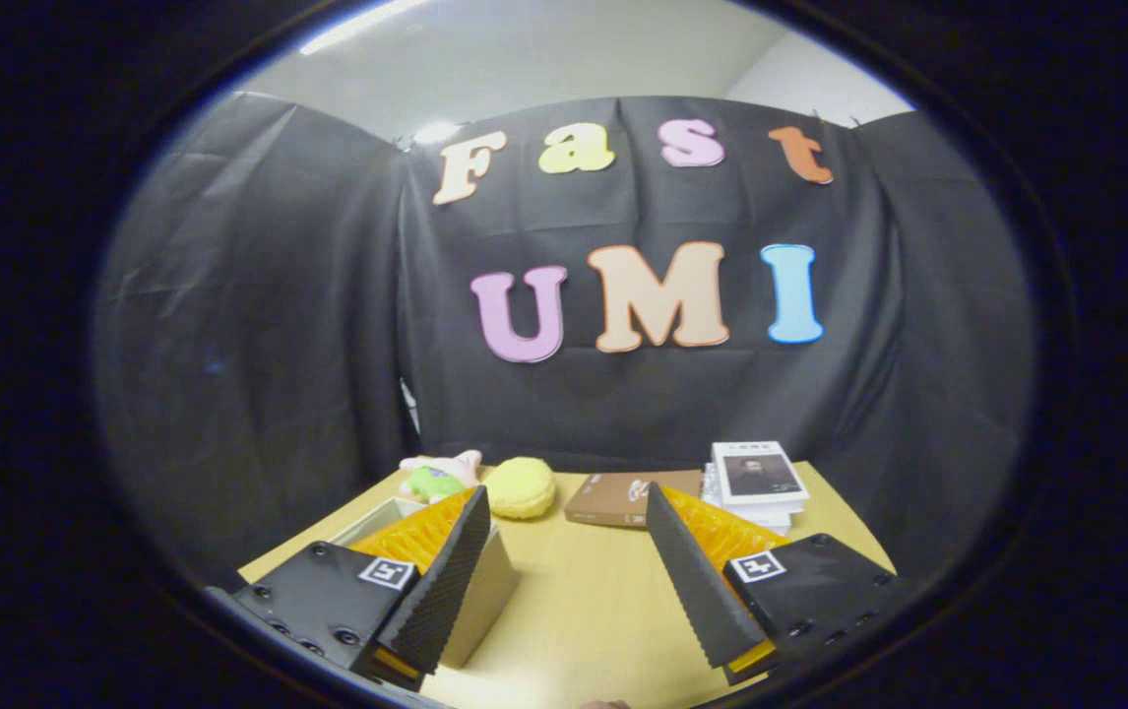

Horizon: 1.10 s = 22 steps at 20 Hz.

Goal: Open the storage box then place both shoes into the box .Put the left shoe in first, then the right shoe, with the right side of both shoes facing outward in a uniform manner.

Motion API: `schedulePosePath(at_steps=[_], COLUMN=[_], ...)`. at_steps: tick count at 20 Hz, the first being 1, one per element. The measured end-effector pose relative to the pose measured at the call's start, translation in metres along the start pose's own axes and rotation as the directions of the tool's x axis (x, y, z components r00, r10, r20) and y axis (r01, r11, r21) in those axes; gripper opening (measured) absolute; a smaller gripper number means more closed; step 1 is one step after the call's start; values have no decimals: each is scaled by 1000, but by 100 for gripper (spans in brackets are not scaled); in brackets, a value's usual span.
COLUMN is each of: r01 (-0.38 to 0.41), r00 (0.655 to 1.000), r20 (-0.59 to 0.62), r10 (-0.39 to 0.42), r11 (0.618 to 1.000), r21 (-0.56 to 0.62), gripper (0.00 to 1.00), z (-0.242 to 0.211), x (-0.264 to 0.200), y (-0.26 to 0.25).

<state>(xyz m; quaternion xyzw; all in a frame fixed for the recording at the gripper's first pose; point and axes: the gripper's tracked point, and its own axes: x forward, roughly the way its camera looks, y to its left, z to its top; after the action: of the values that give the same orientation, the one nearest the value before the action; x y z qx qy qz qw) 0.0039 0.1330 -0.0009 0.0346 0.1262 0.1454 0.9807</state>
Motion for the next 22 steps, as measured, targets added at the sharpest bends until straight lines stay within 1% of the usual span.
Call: schedulePosePath(at_steps=[2,5,8,14,22], r01=[28,70,98,126,141], r00=[999,997,994,990,988], r20=[25,41,45,54,67], r10=[-28,-70,-98,-127,-140], r11=[1000,998,995,992,990], r21=[15,5,13,12,-8], gripper=[100,100,100,100,100], z=[5,6,5,2,4], x=[-7,-14,-19,-18,-13], y=[-23,-54,-73,-90,-93])
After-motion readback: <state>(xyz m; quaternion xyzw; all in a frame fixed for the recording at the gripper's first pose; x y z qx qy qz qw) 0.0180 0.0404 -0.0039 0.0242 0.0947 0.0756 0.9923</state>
